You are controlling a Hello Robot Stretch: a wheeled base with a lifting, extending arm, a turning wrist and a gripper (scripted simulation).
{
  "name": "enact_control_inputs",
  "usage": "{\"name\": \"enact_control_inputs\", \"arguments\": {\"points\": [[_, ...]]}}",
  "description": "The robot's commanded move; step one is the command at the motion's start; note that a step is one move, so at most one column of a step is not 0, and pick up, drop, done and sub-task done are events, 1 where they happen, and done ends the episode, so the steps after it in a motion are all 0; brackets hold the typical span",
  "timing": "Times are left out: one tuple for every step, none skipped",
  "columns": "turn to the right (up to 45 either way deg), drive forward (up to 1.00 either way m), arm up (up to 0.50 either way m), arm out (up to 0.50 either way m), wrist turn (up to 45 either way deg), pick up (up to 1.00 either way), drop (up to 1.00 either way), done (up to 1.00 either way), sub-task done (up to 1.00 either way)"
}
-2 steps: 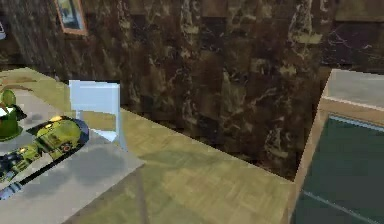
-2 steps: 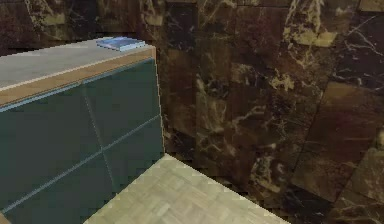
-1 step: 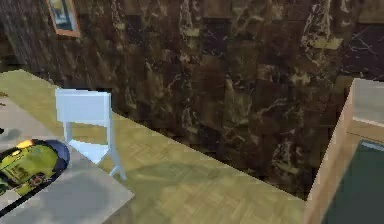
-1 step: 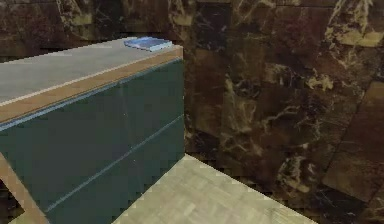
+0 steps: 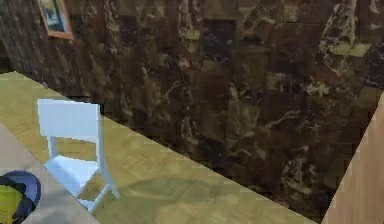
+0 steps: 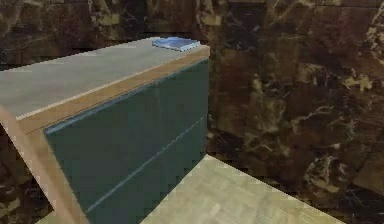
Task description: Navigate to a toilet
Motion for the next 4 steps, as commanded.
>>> {"name": "enact_control_inputs", "arguments": {"points": [[45.0,0.00,0.00,0.00,0.0,0.00,0.00,0.00,0.00],[36.0,0.00,0.00,0.00,0.0,0.00,0.00,0.00,0.00],[0.0,0.20,0.00,0.00,0.0,0.00,0.00,0.00,0.00],[-45.0,0.00,0.00,0.00,0.0,0.00,0.00,0.00,0.00]]}}
